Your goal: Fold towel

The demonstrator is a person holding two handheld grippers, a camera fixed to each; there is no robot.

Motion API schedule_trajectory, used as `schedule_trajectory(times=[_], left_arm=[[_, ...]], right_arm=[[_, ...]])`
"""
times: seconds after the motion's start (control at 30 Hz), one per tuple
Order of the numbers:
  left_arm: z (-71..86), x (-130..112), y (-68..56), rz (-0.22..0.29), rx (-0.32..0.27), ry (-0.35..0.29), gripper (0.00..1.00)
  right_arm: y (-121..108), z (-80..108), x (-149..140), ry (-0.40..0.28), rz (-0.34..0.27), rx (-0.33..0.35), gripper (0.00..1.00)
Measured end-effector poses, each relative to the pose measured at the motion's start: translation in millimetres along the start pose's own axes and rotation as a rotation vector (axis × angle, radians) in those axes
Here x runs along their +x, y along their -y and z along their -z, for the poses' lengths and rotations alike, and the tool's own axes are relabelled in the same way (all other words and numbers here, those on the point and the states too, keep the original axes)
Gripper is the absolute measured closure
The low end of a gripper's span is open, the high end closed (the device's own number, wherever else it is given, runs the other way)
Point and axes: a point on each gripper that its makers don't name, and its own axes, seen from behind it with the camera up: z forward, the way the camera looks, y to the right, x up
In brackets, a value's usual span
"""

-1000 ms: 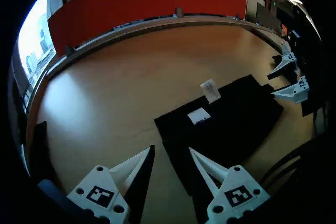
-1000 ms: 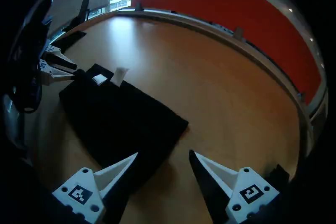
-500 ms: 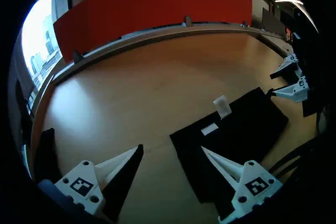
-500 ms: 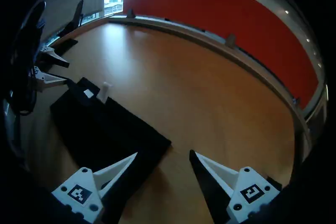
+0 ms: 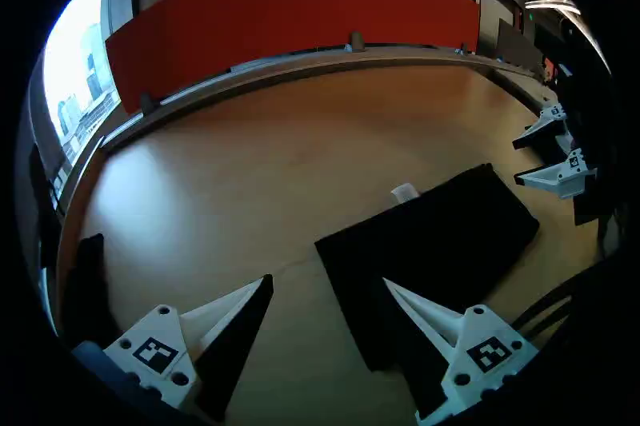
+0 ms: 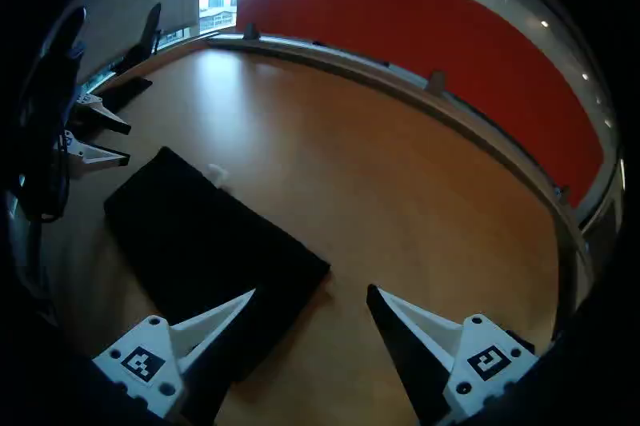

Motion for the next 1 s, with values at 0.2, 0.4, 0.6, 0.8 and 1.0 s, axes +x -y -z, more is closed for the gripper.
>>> schedule_trajectory(times=[0.2,0.4,0.6,0.8,1.0], left_arm=[[8.1,-10.5,-10.0,0.015,-0.012,0.008,0.10],[18.5,-22.7,-17.8,0.046,-0.022,0.019,0.09],[25.7,-33.6,-19.4,0.080,-0.018,0.028,0.09],[34.1,-39.8,-15.9,0.107,0.001,0.027,0.09],[46.1,-47.7,-9.1,0.144,0.035,0.025,0.09]], right_arm=[[13.9,12.5,-16.4,0.007,-0.008,0.009,0.03],[25.6,24.9,-29.2,0.009,-0.023,0.016,0.03],[31.8,34.0,-35.1,0.004,-0.035,0.022,0.03],[34.8,36.5,-40.0,0.010,-0.032,0.029,0.02],[40.2,35.8,-42.6,0.013,-0.016,0.046,0.02]])
